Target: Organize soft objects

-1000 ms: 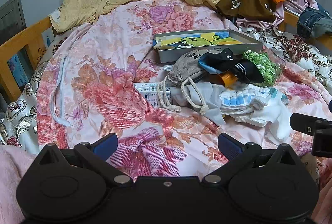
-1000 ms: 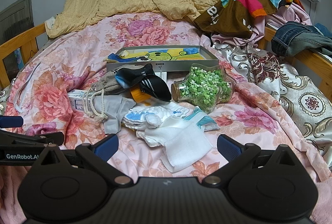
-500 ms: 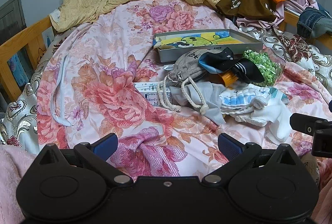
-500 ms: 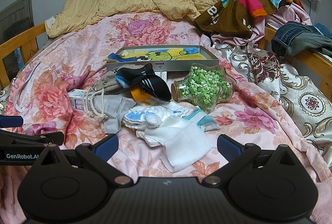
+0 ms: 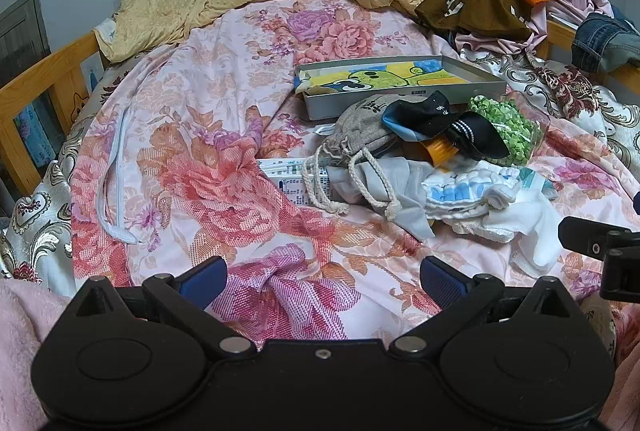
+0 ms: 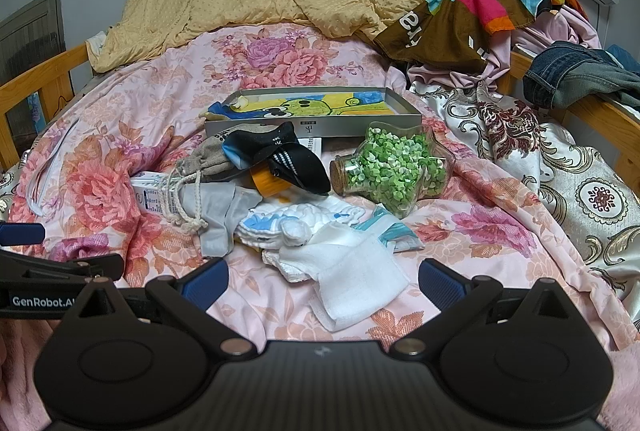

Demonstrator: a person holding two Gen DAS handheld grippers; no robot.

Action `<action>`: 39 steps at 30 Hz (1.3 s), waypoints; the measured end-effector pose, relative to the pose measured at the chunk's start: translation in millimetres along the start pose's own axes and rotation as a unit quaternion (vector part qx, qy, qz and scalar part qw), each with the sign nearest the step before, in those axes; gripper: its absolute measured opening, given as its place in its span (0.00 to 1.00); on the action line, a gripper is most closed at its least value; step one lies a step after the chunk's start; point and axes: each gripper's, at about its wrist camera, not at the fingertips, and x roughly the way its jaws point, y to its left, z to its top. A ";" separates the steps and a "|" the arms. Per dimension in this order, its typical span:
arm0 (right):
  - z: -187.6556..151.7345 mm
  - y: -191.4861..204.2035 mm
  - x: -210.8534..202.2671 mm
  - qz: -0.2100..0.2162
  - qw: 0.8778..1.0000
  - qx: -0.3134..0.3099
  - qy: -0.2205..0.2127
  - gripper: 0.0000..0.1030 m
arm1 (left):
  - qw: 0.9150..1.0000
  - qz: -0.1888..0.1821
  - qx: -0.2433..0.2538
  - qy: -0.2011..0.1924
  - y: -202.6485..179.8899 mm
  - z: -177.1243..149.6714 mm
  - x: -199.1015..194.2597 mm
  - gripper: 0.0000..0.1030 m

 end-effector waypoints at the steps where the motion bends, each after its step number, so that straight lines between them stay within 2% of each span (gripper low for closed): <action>1: 0.0 0.0 -0.1 0.000 1.000 0.000 0.000 1.00 | 1.000 0.000 0.000 0.000 -0.1 0.0 0.0 0.99; 9: -0.6 2.7 -1.4 -0.002 1.000 0.003 0.002 1.00 | 1.000 -0.001 0.000 0.001 2.1 -3.3 1.3 0.99; 15: 2.9 -5.4 3.3 0.010 1.000 0.018 0.018 1.00 | 0.999 -0.022 -0.001 0.027 4.6 6.4 10.1 0.99; 20: 11.6 -15.3 21.1 0.041 0.997 0.040 0.055 1.00 | 0.997 -0.055 0.031 0.043 1.7 25.6 22.2 0.99; 25: 23.8 -29.9 42.5 0.048 0.994 0.052 0.081 1.00 | 0.993 -0.077 0.073 0.045 -8.4 37.0 35.6 0.99; 33: 42.5 -60.8 87.2 0.066 0.982 0.080 0.157 1.00 | 0.982 -0.115 0.152 0.017 -33.5 44.5 56.6 0.99; 36: 47.5 -67.9 99.7 0.067 0.980 0.064 0.177 1.00 | 0.973 -0.131 0.191 -0.005 -45.2 45.8 62.9 0.99; 39: 50.3 -72.9 111.8 0.085 0.974 0.062 0.199 1.00 | 0.962 -0.150 0.228 -0.026 -55.8 46.4 69.2 0.99</action>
